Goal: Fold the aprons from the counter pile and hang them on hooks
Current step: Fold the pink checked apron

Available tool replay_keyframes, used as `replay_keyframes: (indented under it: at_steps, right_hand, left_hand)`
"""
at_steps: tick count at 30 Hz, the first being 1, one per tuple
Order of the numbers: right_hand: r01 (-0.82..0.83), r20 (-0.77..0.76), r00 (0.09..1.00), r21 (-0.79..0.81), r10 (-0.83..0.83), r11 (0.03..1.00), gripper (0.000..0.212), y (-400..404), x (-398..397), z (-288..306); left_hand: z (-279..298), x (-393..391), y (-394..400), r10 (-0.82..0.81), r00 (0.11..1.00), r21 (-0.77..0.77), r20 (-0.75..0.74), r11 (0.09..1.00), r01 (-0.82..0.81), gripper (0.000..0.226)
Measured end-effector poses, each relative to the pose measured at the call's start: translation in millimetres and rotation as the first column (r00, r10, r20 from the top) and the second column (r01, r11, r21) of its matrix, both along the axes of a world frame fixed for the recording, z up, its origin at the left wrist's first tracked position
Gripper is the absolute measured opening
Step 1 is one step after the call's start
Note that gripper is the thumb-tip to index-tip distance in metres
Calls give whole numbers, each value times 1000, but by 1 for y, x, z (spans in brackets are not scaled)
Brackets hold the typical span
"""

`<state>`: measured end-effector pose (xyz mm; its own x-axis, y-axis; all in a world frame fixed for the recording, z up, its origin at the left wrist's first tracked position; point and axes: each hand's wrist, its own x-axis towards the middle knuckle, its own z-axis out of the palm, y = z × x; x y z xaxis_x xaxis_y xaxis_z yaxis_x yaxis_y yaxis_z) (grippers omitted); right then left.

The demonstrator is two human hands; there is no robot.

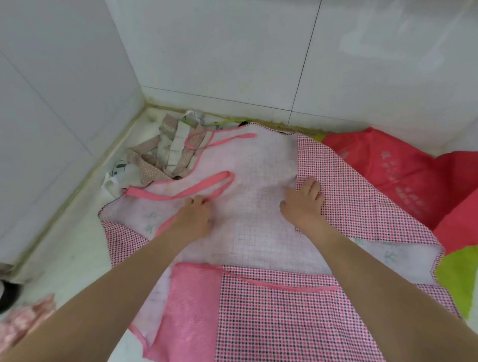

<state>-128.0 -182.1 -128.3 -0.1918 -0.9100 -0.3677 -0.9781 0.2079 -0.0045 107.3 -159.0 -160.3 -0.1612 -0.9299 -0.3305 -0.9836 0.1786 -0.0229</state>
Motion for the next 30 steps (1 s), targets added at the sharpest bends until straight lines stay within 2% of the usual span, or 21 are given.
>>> replay_keyframes:
  at_steps: [2,4,6,7,8,9,10,11,13,15,16,18,19,22,24,25,27,29,30]
  right_hand:
    - [18,-72,997,2,-18,1000,67,-4,-3,-4]
    - [33,-98,995,-4,-34,999,64,-7,-6,-2]
    - [8,-130,991,-18,-11,1000,54,-8,-6,6]
    - [-10,-138,990,-33,5,999,50,-6,-3,13]
    - [-27,-144,989,-55,19,998,45,-5,-1,19]
    - [-52,-155,987,-84,38,995,41,-4,1,26]
    - [-91,-179,981,-117,69,989,38,-1,4,32]
    - [-144,-203,973,-144,113,979,35,2,9,39]
    - [-217,-163,968,-169,190,961,34,8,19,48]
    - [-277,-16,961,-130,278,952,32,16,28,53]
    - [-326,53,942,-80,330,942,29,24,29,58]
    - [-448,146,887,35,439,893,22,40,29,69]
    - [-478,187,871,99,455,873,25,49,26,75]
    - [-445,258,890,312,376,839,30,77,11,101]
    - [-386,288,915,431,281,816,11,86,-8,117]
    - [-351,296,927,470,229,810,8,93,-21,130]
    - [-254,298,948,500,111,828,24,99,-46,150]
    - [-112,262,965,442,-8,890,28,99,-69,166]
    - [-50,253,966,386,-53,921,33,96,-80,172]
  left_hand:
    - [11,5,1,-5,999,-16,35,1000,6,48]
    - [21,14,8,27,996,24,84,999,-29,50]
    - [24,46,13,278,945,23,174,958,-286,36]
    - [48,63,17,523,838,34,158,845,-534,25]
    - [54,78,19,617,758,-5,212,776,-630,28]
    - [61,83,22,600,743,41,296,769,-638,27]
    - [58,84,23,518,775,-45,361,840,-541,25]
    - [58,88,24,401,825,20,398,895,-445,26]
    - [83,74,31,318,882,-1,349,941,-339,26]
    - [96,57,29,237,949,-99,207,970,-220,31]
    - [98,44,27,166,979,-82,118,984,-157,38]
    - [109,13,30,-53,995,-163,79,984,66,65]
    - [110,1,32,-145,987,-220,76,962,158,78]
    - [108,-40,36,-350,936,-285,25,895,342,89]
    - [108,-64,41,-367,930,-259,-28,901,348,83]
    - [105,-75,43,-402,915,-257,-41,889,379,78]
    - [99,-87,43,-356,929,-216,-99,919,329,73]
    - [96,-94,44,-314,927,-153,-204,946,286,70]
    - [94,-95,44,-349,908,-168,-233,934,316,66]
